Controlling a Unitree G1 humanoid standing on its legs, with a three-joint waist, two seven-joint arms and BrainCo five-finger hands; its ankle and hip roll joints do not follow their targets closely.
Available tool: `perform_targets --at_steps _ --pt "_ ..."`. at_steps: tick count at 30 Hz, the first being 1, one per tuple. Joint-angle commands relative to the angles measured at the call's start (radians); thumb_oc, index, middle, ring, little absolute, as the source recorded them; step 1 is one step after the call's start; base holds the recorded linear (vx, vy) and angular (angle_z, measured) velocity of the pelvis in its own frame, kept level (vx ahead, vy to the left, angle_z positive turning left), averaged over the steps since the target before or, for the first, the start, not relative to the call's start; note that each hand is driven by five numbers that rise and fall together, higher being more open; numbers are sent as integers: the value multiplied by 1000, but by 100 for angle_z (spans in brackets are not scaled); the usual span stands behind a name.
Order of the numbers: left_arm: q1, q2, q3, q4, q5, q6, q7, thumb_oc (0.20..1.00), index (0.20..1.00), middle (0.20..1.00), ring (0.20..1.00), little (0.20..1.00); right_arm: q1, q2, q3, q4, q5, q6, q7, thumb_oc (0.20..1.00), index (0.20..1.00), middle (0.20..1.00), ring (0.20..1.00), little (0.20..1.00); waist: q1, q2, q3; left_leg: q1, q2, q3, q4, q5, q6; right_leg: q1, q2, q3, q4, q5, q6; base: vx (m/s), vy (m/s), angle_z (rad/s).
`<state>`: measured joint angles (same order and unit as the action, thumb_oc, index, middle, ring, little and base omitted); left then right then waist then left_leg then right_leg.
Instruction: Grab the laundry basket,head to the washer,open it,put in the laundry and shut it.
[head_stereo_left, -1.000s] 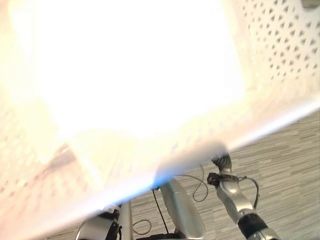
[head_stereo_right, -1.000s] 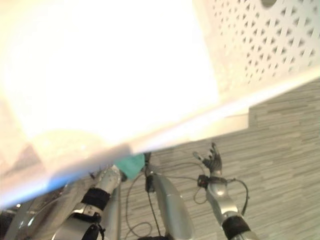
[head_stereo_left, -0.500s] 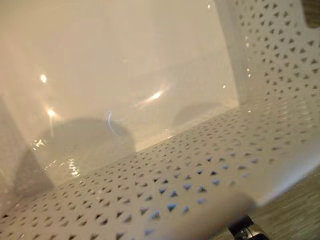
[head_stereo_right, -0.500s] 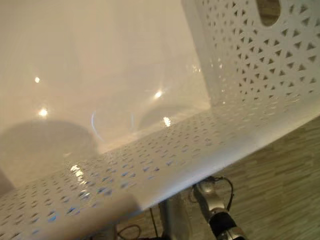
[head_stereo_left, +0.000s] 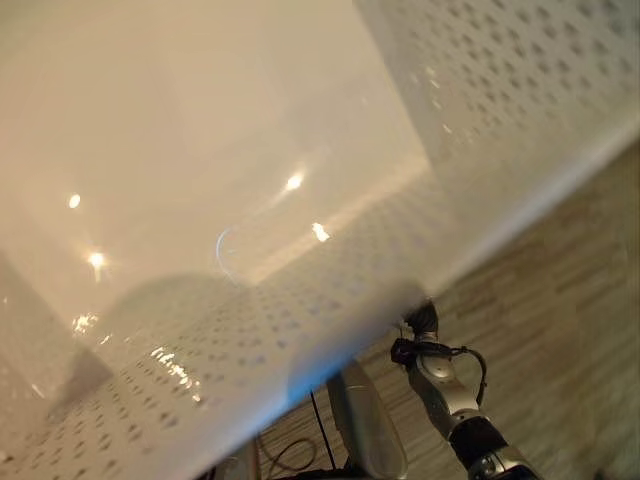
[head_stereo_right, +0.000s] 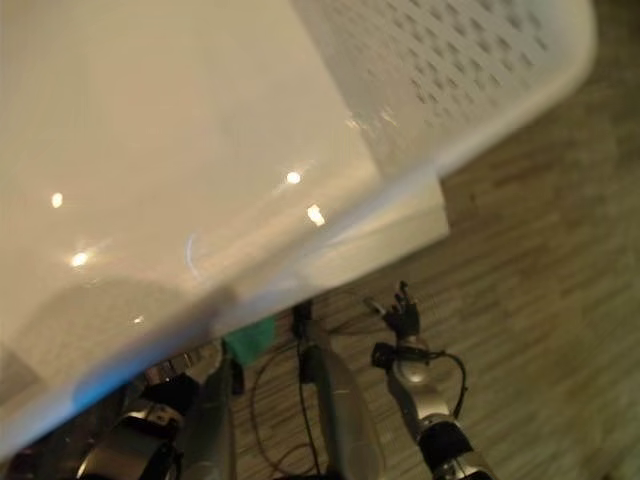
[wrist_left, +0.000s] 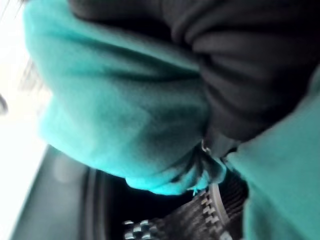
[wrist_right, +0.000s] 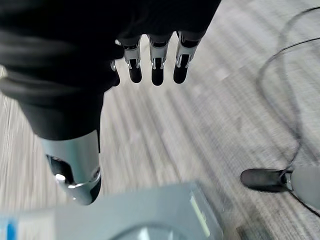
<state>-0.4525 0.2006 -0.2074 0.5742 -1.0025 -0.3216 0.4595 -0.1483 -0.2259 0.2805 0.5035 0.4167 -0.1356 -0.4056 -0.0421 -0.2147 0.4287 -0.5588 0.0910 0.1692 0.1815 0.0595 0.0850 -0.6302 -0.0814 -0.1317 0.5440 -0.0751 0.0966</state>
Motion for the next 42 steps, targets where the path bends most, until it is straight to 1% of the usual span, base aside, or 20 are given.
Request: perform_targets --at_steps 1,2,4,6,8,10,12,13,16,20,24,25,26,28,29,31,34,36,39,42 --pt "-99 -18 14 -140 43 -66 -49 200 200 200 200 200 75 -25 -22 27 -15 -1 20 1000 1000 1000 1000 1000 14 36 -108 -56 -12 -70 -3 -86 -24 294 -62 -4 -57 -32 -14 -306 -241 -75" --pt "-88 -16 8 -149 52 -65 -56 200 200 200 200 200 77 -12 -21 21 8 -13 18 1000 1000 1000 1000 1000 71 -25 -99 -101 -5 -79 16 -44 -69 452 -71 -13 -302 -64 -12 -317 -415 -66" --pt "-94 -12 9 -141 59 -68 -55 200 200 200 200 200 69 -16 -2 -4 12 -16 27 1000 1000 1000 1000 1000 94 -70 -117 -149 15 -69 6 2 -99 500 -64 -48 -408 -39 4 -240 -438 -63" --pt "-100 -13 21 -135 58 -69 -49 200 200 200 200 200 87 -25 -6 -38 22 -21 38 1000 1000 1000 1000 1000 93 -85 -127 -145 24 -73 -26 30 -117 505 -59 -54 -429 -72 2 -37 -205 -48" --pt "-102 -19 33 -133 58 -72 -46 200 200 200 200 200 111 -40 -7 -71 17 -23 46 1000 1000 1000 1000 1000 84 -82 -132 -135 26 -80 -49 44 -124 498 -51 -71 -422 -102 -5 1 -84 -15" --pt "-103 -22 36 -126 57 -74 -45 200 200 200 200 200 123 -45 -12 -79 12 -25 48 1000 1000 1000 1000 1000 76 -78 -135 -134 27 -84 -51 46 -125 489 -47 -84 -416 -107 -7 -11 -48 8" --pt "-119 -27 39 -112 53 -80 -41 200 200 200 200 200 139 -59 -21 -93 13 -31 48 1000 1000 1000 1000 1000 59 -62 -136 -141 27 -101 -48 50 -127 457 -42 -104 -386 -115 -11 0 -51 25" --pt "-129 -26 42 -101 51 -80 -40 200 200 200 200 200 153 -70 -26 -100 11 -31 48 1000 1000 1000 1000 1000 46 -51 -137 -145 25 -110 -48 48 -125 437 -39 -114 -371 -118 -14 10 -17 30" --pt "-151 -22 49 -87 49 -80 -34 200 200 200 200 200 162 -75 -27 -104 12 -32 43 1000 1000 1000 1000 1000 34 -41 -134 -154 20 -118 -46 48 -124 417 -37 -120 -361 -114 -12 19 -9 24" --pt "-202 -18 78 -42 19 -88 -13 200 200 200 200 200 159 -73 -19 -110 20 -32 34 1000 1000 1000 1000 1000 20 -37 -128 -178 12 -126 -42 44 -122 387 -33 -123 -351 -111 -10 35 12 14" --pt "-268 0 122 -10 -11 -106 12 200 200 200 200 200 146 -68 6 -131 37 -40 35 1000 1000 1000 1000 1000 12 -58 -119 -212 5 -129 -34 34 -121 367 -31 -129 -364 -97 -6 44 20 7" --pt "-269 1 123 -9 -11 -106 12 200 200 200 200 200 145 -68 7 -131 38 -40 35 1000 1000 1000 1000 1000 11 -59 -120 -214 5 -129 -34 34 -121 366 -31 -129 -365 -97 -6 30 7 10" --pt "-288 8 128 -23 -13 -118 23 200 200 200 200 200 137 -63 14 -135 41 -45 35 1000 1000 1000 1000 1000 12 -71 -114 -234 0 -130 -32 31 -119 363 -32 -137 -377 -77 1 16 1 5" --pt "-282 3 133 -76 -15 -141 33 200 200 200 200 200 133 -55 15 -143 45 -51 33 1000 1000 1000 1000 1000 16 -84 -108 -257 -8 -132 -29 26 -116 359 -34 -150 -391 -59 8 37 18 3" --pt "-280 3 132 -80 -13 -140 36 200 200 200 200 200 134 -54 15 -143 44 -51 32 1000 1000 1000 1000 1000 15 -83 -110 -259 -9 -133 -28 26 -116 358 -33 -150 -392 -58 9 49 26 8" --pt "-254 -24 116 -163 -12 -169 45 200 200 200 200 200 109 -46 16 -145 48 -54 17 1000 1000 1000 1000 1000 30 -97 -93 -290 -25 -135 -21 18 -112 355 -37 -166 -409 -37 16 39 19 17" --pt "-239 -58 102 -197 -8 -176 57 200 200 200 200 200 79 -40 26 -154 53 -56 6 1000 1000 1000 1000 1000 37 -116 -80 -311 -35 -138 -11 5 -107 350 -33 -174 -422 -24 19 32 18 25" --pt "-247 -61 102 -195 -9 -177 61 200 200 200 200 200 68 -41 29 -158 56 -60 1 1000 1000 1000 1000 1000 37 -123 -77 -319 -35 -140 -10 2 -107 349 -32 -178 -425 -21 20 15 2 11" --pt "-308 -55 117 -164 -18 -194 92 200 200 200 200 200 41 -45 57 -189 67 -73 -10 1000 1000 1000 1000 1000 34 -150 -60 -351 -43 -148 0 -11 -105 329 -25 -191 -423 -10 24 15 8 -1" --pt "-375 -29 134 -133 -27 -201 110 200 200 200 200 200 23 -54 72 -196 64 -76 -11 1000 1000 1000 1000 1000 27 -158 -54 -369 -47 -152 9 -23 -103 313 -24 -197 -414 -12 25 15 11 -4"
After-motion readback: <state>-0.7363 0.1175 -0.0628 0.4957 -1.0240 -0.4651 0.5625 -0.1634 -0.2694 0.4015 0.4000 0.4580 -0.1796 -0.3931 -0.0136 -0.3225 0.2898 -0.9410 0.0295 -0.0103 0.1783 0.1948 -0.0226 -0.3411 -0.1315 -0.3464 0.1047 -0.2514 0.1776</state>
